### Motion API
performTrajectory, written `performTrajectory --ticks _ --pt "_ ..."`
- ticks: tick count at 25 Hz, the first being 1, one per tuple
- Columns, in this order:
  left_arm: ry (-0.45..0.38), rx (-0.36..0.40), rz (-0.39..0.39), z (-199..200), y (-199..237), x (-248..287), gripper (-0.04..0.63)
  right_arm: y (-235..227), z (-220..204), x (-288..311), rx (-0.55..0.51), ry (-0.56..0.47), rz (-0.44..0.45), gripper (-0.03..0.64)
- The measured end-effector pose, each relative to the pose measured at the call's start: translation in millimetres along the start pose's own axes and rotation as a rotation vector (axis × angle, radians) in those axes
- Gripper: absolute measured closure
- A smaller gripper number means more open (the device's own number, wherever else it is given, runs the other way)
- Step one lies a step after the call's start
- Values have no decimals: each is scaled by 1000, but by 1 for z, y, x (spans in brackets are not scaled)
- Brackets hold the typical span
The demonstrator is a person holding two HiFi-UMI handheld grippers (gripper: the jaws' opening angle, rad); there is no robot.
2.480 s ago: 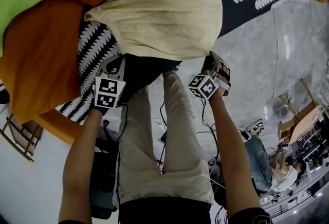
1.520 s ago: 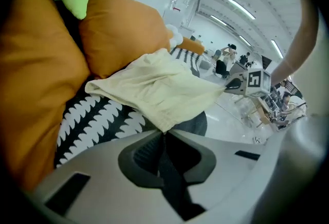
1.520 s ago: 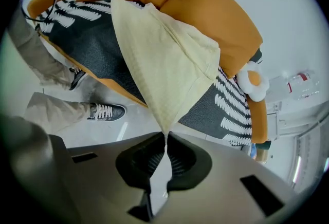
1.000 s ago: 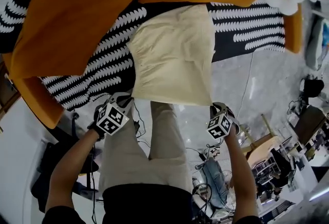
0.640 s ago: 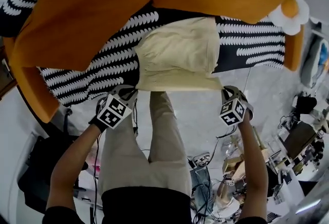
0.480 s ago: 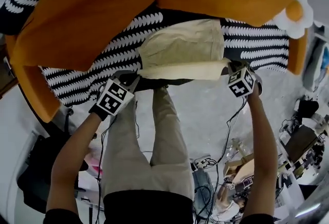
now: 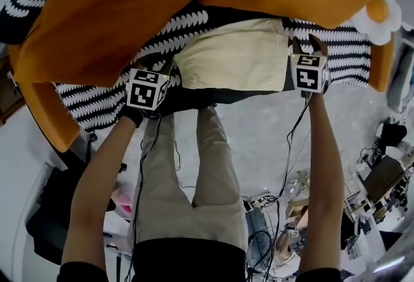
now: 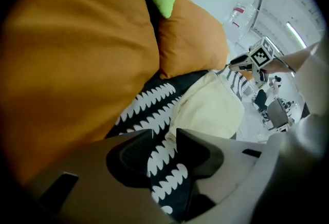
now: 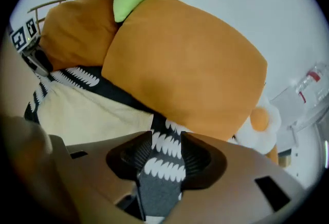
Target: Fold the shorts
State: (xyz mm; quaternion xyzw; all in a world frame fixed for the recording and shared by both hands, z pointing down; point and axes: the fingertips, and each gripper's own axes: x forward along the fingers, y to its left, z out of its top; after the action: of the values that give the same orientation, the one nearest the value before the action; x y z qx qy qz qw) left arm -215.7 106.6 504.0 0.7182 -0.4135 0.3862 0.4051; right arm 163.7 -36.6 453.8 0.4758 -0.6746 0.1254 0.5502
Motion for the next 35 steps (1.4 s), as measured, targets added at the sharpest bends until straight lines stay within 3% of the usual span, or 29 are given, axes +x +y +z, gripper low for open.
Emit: performTrajectory --ticks 4,6,8,10,12,13,14,17,21,24,27,30,31,35 --pt "83 -59 -118 -52 -42 13 391 25 -119 -8 218 124 114 425" --pt "69 -106 -199 -71 -63 17 385 42 -170 -17 449 157 161 435" --pt "50 -132 -240 -82 -72 22 362 62 -202 -28 764 161 192 525" --pt "57 -130 -228 -87 -73 34 361 83 -221 -30 1015 158 223 494" --pt "62 -109 -209 -87 -75 47 363 103 -231 -23 1174 150 261 414" --pt "55 -88 -204 -85 -78 52 400 111 -232 -19 1226 137 285 402" --pt "43 -62 -204 -83 -81 54 463 116 -231 -15 1254 121 305 412" --pt "35 12 -224 -80 -89 52 492 111 -226 -9 1216 94 329 551" --pt "36 68 -267 -81 -97 35 497 83 -222 -20 1141 44 321 572" --pt "71 37 -279 -97 -90 34 493 94 -231 -18 1135 66 329 571" --pt "101 -15 -269 -93 -83 42 424 99 -235 -10 1243 51 303 556" --pt "107 1 -241 -84 -77 38 349 91 -255 -16 1384 16 220 427" --pt "99 25 -229 -78 -76 35 335 90 -265 -22 1442 4 189 416" --pt "34 76 -177 -5 -61 27 318 109 -270 -40 1642 -56 164 407"
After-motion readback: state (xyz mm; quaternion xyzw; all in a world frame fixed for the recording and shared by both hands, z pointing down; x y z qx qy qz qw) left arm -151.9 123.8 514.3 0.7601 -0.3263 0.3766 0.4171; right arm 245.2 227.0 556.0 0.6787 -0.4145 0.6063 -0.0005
